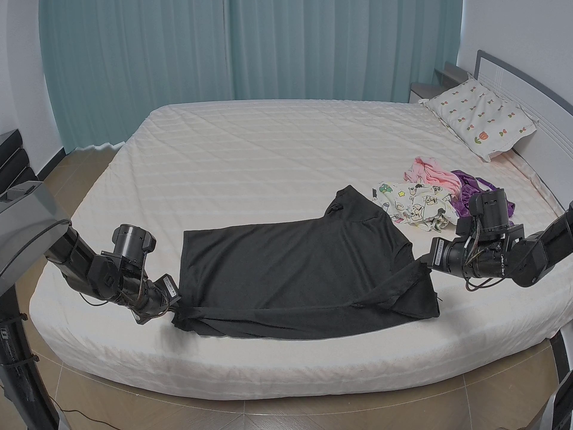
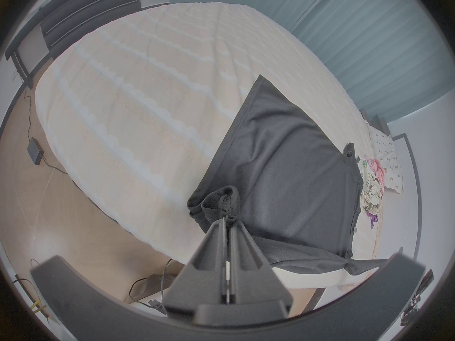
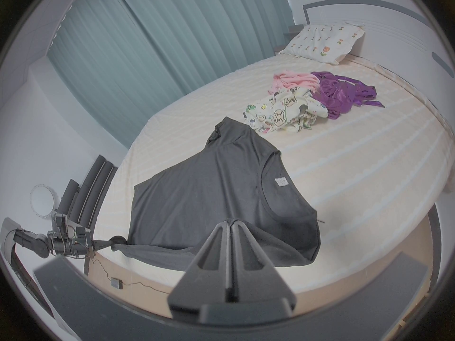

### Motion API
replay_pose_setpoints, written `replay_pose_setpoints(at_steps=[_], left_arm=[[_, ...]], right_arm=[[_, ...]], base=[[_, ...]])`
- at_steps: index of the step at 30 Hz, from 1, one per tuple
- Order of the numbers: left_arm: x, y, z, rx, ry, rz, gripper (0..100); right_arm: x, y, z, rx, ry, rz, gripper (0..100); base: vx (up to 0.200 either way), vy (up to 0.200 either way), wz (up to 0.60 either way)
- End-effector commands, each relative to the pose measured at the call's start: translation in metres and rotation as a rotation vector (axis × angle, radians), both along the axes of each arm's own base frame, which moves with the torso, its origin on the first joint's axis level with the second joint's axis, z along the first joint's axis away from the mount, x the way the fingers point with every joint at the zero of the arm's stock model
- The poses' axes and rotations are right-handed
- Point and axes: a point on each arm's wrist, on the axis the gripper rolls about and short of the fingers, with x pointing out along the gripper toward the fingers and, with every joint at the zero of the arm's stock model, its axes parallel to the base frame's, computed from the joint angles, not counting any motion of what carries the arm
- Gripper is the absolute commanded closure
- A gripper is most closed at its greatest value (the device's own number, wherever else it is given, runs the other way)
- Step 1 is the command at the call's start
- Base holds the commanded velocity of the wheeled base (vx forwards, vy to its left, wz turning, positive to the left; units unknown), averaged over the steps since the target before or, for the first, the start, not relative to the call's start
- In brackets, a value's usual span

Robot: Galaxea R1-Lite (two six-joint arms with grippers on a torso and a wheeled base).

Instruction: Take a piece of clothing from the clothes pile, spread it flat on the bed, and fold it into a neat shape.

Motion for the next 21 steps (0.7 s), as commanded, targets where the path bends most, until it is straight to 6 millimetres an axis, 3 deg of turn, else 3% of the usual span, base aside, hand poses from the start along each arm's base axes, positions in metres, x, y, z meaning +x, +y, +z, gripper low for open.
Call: replay_pose_setpoints(at_steps=[1,6,14,21], left_arm=[[0.004,0.000,0.003,-0.001,-0.015,0.002,100],[-0.003,0.000,0.005,0.006,0.022,-0.005,100],[-0.033,0.001,0.035,-0.005,0.126,-0.108,100],[-0.048,0.002,0.026,0.039,0.250,-0.187,100]], right_arm=[[0.011,-0.001,0.008,0.011,-0.035,-0.014,100],[0.004,-0.003,0.012,0.005,-0.015,-0.015,100],[-0.026,-0.016,0.027,0.009,0.043,-0.005,100],[-0.050,-0.029,0.016,-0.056,0.136,0.037,100]], base=[[0.000,0.000,0.00],[0.000,0.000,0.00],[0.000,0.000,0.00],[0.000,0.000,0.00]])
